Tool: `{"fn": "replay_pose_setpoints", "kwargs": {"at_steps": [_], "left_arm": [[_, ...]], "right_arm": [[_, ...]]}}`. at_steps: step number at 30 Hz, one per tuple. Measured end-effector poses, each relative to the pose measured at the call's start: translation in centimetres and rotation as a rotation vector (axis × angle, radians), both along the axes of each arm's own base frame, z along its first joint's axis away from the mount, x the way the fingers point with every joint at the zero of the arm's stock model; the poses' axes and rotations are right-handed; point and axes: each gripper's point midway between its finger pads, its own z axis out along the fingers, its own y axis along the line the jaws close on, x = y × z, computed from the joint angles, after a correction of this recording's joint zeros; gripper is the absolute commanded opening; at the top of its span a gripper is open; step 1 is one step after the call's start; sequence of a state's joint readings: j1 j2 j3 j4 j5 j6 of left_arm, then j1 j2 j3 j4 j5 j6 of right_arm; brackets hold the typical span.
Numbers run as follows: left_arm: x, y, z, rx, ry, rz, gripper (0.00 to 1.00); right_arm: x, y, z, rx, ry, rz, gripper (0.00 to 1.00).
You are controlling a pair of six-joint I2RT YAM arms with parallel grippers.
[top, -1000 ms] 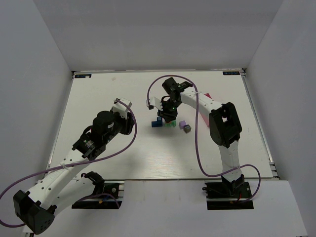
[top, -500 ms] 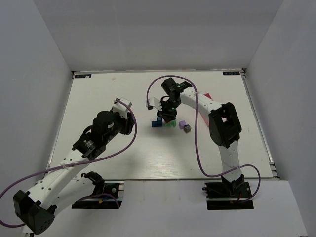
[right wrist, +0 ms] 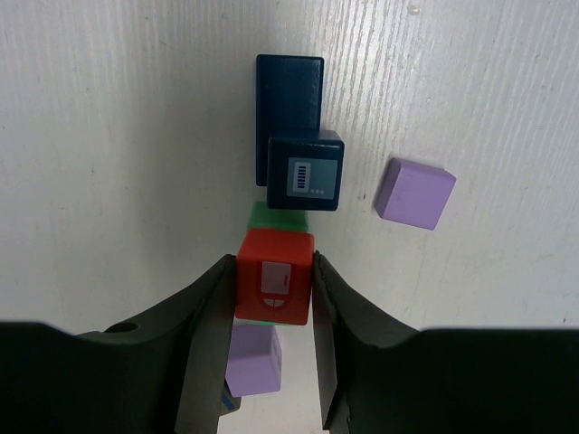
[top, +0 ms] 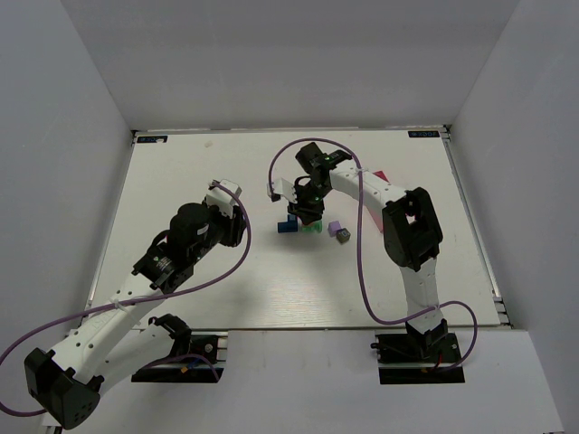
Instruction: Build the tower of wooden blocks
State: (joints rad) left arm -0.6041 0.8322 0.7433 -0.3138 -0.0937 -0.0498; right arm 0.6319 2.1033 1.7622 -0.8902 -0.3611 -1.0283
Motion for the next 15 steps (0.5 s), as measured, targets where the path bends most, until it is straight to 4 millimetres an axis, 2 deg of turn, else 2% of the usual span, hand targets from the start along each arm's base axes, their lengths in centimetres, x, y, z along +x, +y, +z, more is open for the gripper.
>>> {"fn": "replay_pose_setpoints", "kwargs": {"at_steps": [11,15], "left_arm": [[0.00,0.00,0.00,0.000,0.000,0.000,0.53],[0.00,0.00,0.00,0.000,0.000,0.000,0.53]], "right_arm": [[-0.17,-0.21,-0.33,-0.010,0.004,0.000,0.45],[-0.17,-0.21,-0.33,-0.012,0.003,0.000,0.53]]}}
